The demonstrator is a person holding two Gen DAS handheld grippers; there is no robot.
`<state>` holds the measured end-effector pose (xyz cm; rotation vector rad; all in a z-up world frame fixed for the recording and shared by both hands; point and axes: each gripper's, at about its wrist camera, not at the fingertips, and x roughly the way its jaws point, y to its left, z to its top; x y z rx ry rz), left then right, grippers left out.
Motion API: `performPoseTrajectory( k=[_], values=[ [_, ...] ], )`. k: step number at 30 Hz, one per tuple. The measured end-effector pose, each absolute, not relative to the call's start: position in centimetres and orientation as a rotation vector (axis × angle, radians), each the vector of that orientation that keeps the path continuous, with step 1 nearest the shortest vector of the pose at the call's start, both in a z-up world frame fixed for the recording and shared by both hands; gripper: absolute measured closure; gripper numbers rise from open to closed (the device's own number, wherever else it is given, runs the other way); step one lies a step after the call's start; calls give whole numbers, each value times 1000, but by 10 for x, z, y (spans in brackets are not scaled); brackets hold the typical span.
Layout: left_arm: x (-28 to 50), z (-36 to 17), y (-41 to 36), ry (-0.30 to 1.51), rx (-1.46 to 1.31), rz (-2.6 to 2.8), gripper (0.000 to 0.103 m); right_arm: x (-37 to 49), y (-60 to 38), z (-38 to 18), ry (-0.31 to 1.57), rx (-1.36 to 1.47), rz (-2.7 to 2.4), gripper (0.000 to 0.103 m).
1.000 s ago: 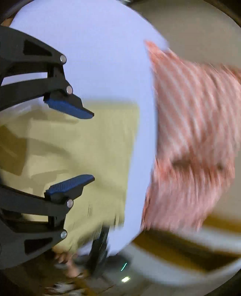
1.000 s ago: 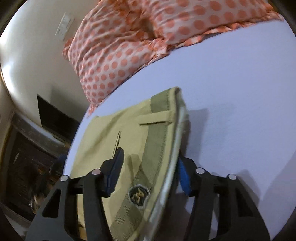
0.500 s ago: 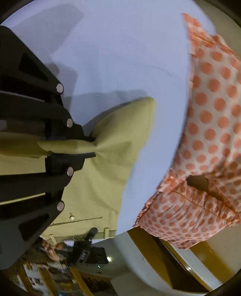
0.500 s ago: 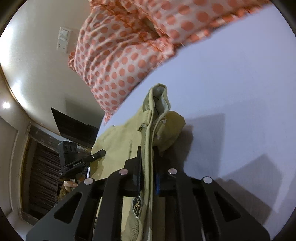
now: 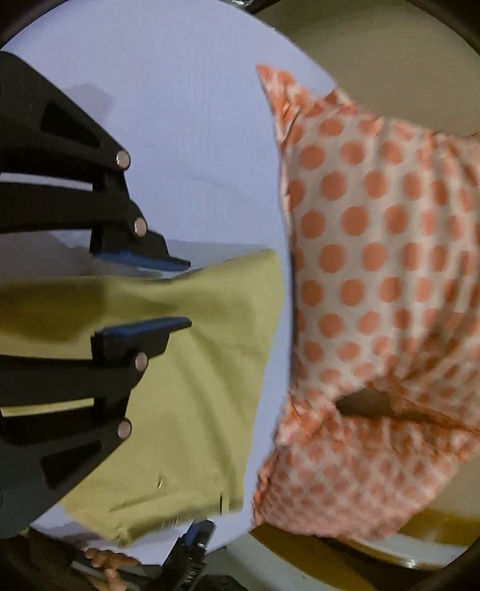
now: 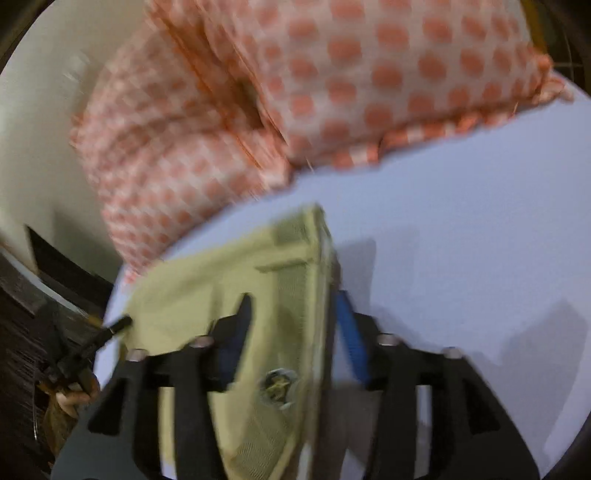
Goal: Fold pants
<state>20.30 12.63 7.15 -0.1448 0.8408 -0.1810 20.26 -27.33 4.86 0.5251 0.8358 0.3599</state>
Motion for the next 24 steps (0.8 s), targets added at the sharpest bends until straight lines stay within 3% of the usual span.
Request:
performPoseTrajectory(
  k=[3,7,12,14,15,16,19,24],
  values=[
    [172,84,122,805,-208,-302,61,189,-267,60,796,523,443,30],
    [173,60,92,913,-194,-363,54,208,-244,40,924,504,463,13],
    [175,44,72,926,-90,-271,49,207,-232,37,957,389,359,12],
    [149,54,71,879,-72,-275,41,171,-223,57,880,320,356,11],
    [135,57,70,857,-63,-277,32,157,-223,61,850,301,359,3],
    [117,61,68,830,-46,-269,21,126,-216,69,797,248,333,1],
    [52,58,55,768,39,-187,4,63,-195,70,711,128,229,1],
    [6,35,38,766,92,-125,2,21,-156,37,702,7,158,1]
  ],
)
